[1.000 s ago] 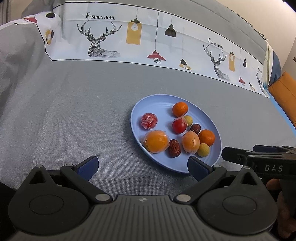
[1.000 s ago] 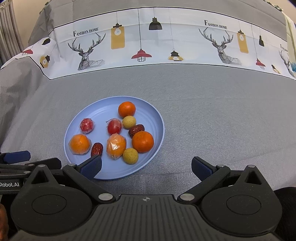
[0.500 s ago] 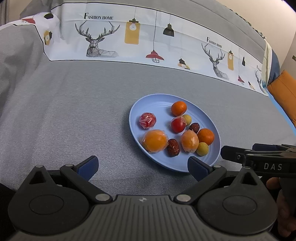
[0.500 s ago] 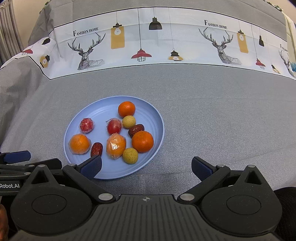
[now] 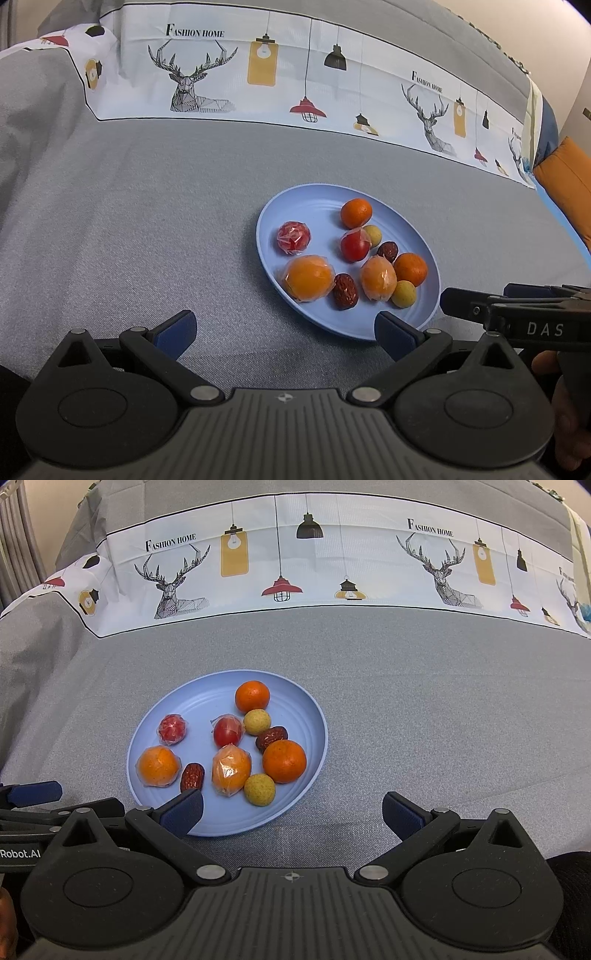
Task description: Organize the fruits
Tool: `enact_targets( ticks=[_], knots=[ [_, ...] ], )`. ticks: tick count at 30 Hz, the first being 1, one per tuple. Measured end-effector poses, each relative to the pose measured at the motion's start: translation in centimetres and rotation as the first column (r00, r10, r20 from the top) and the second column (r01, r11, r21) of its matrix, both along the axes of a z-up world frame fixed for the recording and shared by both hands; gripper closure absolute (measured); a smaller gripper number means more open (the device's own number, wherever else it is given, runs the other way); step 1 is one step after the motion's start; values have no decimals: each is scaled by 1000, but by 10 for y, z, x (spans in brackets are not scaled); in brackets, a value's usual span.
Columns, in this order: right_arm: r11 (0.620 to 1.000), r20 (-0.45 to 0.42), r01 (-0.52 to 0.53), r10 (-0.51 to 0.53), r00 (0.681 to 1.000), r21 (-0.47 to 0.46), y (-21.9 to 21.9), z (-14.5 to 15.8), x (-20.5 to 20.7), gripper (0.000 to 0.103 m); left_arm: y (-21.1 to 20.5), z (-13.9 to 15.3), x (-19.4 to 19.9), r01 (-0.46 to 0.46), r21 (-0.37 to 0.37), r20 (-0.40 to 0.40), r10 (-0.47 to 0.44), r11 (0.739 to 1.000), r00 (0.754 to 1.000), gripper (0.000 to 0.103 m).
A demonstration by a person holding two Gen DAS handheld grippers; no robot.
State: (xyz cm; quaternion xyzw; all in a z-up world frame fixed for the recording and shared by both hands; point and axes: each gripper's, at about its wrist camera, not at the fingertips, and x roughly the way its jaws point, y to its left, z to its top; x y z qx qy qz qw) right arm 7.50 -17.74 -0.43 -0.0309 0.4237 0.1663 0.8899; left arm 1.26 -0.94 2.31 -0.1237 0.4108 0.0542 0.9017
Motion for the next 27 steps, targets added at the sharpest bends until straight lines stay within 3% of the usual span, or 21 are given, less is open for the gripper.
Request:
enact_targets(
  ticks=[27],
  knots=[
    [1000, -3, -1, 1, 1000, -4, 0, -4, 0, 1, -3, -2, -1, 2, 0, -3, -2, 1000, 1000, 1]
  ],
)
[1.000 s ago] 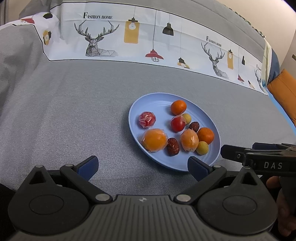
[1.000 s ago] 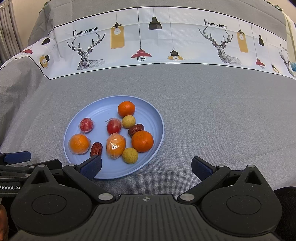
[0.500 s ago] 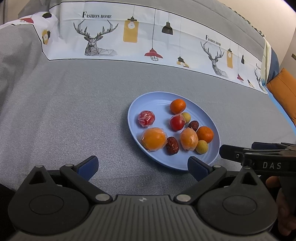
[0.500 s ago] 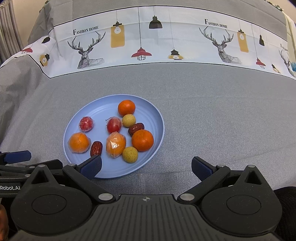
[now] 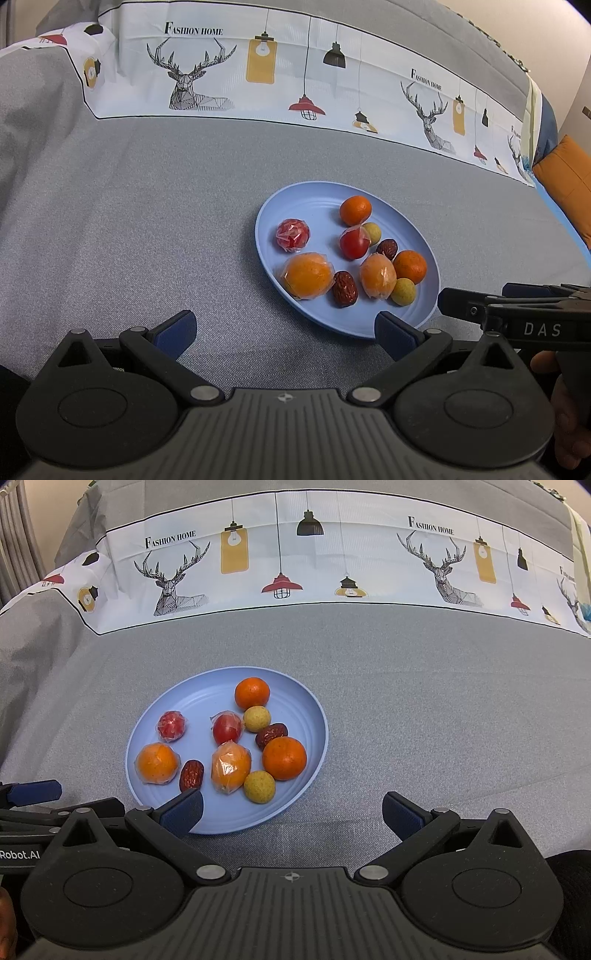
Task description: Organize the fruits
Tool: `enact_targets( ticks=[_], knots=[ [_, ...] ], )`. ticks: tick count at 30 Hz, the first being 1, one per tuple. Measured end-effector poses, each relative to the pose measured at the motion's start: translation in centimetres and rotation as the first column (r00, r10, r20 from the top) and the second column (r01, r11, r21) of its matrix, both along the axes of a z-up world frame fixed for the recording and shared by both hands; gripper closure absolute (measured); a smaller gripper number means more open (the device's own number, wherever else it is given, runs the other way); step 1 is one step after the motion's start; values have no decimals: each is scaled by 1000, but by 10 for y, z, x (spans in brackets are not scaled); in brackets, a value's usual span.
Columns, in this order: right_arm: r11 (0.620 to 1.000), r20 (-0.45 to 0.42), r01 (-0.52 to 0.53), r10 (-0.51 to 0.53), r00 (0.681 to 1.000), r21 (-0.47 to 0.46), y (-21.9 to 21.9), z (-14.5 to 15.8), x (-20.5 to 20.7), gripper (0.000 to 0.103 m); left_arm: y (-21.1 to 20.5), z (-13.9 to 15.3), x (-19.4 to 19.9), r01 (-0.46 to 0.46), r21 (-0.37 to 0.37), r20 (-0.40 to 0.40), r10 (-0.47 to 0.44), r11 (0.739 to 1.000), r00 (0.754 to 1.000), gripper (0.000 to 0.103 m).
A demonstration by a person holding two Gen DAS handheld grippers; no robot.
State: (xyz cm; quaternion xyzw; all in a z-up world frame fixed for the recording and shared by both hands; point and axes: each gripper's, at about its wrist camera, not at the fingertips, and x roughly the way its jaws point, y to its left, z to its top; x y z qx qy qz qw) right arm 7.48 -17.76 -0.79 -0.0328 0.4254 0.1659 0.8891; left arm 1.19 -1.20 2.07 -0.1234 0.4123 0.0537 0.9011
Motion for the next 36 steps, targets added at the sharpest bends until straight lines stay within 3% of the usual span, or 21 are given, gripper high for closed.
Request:
enact_targets(
  ticks=[25, 36],
  knots=[
    [1000, 1, -1, 1, 1000, 3, 1, 1, -1, 1, 0, -1, -1, 2, -4, 2, -2, 1000, 1000, 1],
    [1000, -4, 18, -18, 1000, 19, 0, 1, 5, 1, 6, -1, 4, 3, -52, 2, -3, 999, 1000, 1]
  ],
)
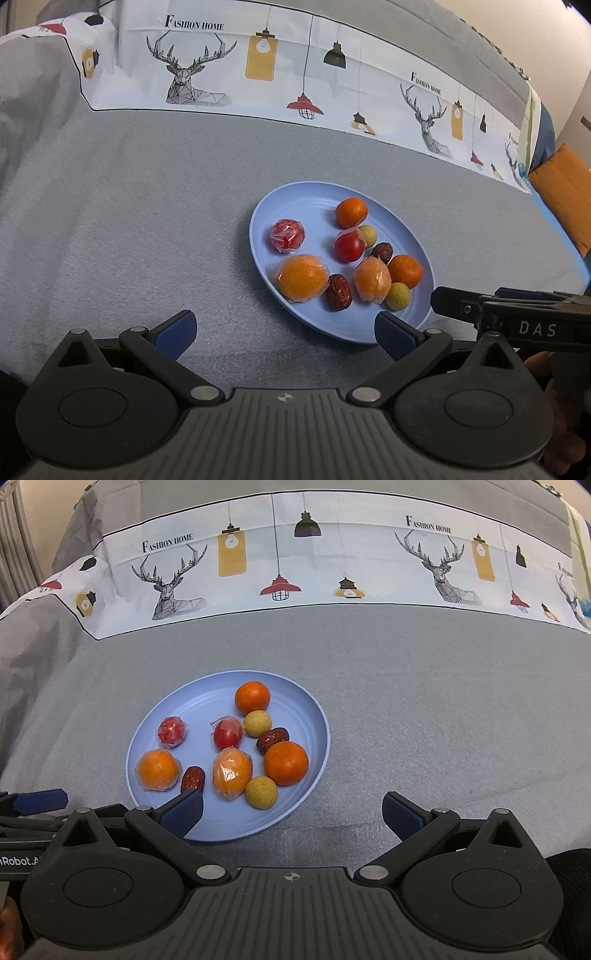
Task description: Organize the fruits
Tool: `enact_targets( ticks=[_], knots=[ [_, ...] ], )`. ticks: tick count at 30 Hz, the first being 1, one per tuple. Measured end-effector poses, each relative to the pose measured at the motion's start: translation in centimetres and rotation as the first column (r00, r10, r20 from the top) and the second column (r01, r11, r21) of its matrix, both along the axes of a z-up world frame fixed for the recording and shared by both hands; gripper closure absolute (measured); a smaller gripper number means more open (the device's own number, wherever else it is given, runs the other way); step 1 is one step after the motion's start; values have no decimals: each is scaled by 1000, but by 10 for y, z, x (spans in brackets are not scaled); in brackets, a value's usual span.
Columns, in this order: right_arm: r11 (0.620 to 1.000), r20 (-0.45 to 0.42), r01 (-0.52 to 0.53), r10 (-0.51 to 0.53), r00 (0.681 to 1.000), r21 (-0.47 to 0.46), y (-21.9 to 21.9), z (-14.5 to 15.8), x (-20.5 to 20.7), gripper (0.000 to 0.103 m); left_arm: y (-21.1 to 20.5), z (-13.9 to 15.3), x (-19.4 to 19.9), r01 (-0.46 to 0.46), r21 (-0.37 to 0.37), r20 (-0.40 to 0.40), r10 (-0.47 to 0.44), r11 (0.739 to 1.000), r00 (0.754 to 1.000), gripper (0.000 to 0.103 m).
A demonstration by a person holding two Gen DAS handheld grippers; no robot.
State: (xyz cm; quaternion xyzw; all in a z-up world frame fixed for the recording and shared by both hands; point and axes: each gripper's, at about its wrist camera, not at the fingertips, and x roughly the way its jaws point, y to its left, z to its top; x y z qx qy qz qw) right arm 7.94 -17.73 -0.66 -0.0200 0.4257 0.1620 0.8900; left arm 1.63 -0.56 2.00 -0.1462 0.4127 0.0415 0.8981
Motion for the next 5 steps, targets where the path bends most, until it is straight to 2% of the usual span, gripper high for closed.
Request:
enact_targets(
  ticks=[5],
  knots=[
    [997, 40, 49, -52, 998, 61, -13, 10, 6, 1, 4, 1, 2, 0, -38, 18, 0, 999, 1000, 1]
  ],
)
